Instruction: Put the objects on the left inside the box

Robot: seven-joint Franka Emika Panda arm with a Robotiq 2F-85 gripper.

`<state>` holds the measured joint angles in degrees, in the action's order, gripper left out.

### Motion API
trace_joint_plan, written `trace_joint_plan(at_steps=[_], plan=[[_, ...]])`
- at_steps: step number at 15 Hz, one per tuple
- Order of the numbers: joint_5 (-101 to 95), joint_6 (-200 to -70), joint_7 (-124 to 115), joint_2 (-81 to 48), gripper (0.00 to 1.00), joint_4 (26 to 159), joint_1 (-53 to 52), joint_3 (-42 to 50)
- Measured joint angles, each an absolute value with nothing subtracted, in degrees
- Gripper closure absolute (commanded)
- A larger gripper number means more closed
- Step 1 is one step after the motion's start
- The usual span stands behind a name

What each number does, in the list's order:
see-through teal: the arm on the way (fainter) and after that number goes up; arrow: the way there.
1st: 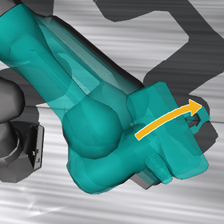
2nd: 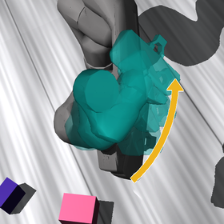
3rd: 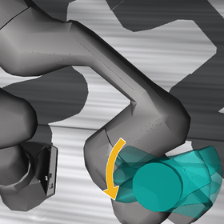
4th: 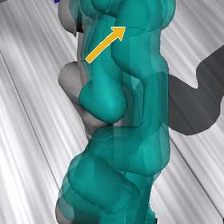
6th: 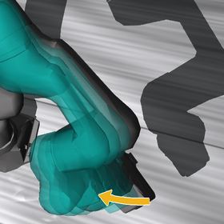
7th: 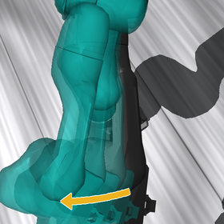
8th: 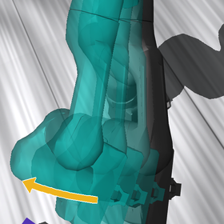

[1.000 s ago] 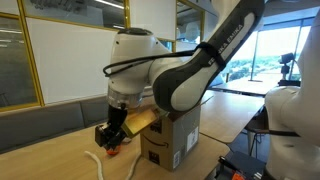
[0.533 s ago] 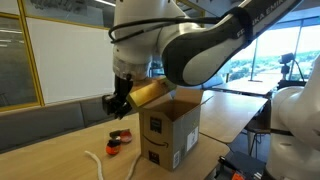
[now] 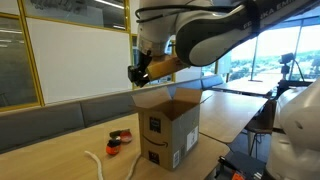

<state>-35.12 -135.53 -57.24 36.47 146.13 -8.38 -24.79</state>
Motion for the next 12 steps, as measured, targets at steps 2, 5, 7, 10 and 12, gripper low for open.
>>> trace_joint_plan(at_steps=[2, 5, 7, 10, 12], plan=[[-35.25, -135.69, -57.21, 38.56, 0.45, 147.61, -5.80, -23.14], [-35.27, -137.82, -57.11, 40.10, 0.45, 150.08, -1.84, -19.29], [-35.27, -141.18, -56.66, 39.87, 0.45, 151.76, 1.08, -16.23], [-34.64, -147.39, -54.57, 37.50, 0.45, 153.67, 5.12, -11.65], [-32.99, -151.30, -51.74, 34.63, 0.45, 154.40, 7.03, -8.22]])
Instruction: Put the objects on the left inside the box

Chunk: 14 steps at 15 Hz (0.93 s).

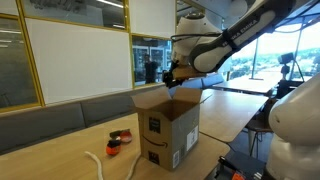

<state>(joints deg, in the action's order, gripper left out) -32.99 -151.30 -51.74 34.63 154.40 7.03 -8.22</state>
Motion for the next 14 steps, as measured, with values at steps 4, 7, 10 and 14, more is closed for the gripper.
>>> trace_joint_plan(at_steps=[4, 7, 10, 14], plan=[[-24.50, -156.39, -42.61, 27.19, 0.45, 154.83, 8.58, -2.97], [-15.29, -156.85, -34.39, 21.33, 0.32, 154.26, 7.85, -1.57], [-9.41, -156.69, -29.73, 16.32, 0.00, 152.95, 7.32, -1.75], [-7.05, -156.15, -28.04, 12.10, 0.00, 150.35, 6.77, -2.14]])
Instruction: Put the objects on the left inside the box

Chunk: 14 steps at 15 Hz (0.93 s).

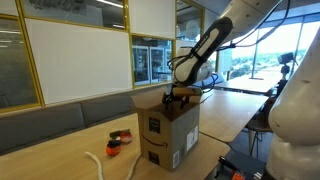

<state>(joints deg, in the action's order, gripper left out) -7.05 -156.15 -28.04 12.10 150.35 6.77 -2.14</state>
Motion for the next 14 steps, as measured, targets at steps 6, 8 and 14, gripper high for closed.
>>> trace_joint_plan(at_steps=[6, 8, 14], plan=[[-8.38, -155.60, -28.59, 10.58, 0.00, 148.19, 6.64, -3.71], [-10.87, -155.65, -30.39, 11.16, 0.00, 148.05, 6.63, -5.46], [-17.39, -155.65, -37.56, 16.69, 0.00, 148.34, 5.96, -13.37]])
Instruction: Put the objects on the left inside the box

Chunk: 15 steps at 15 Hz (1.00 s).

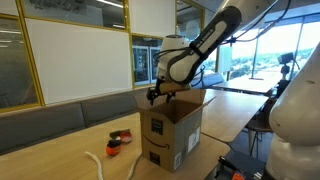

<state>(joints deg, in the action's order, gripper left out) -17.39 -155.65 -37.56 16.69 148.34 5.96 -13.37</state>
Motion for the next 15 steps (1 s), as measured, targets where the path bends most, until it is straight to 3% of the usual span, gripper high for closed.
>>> trace_joint_plan(at_steps=[7, 15], plan=[[-16.85, -155.60, -40.78, 22.78, 0.00, 149.50, 0.60, -22.27], [-11.04, -156.80, -39.47, 18.24, 0.00, 150.59, -7.71, -25.61]])
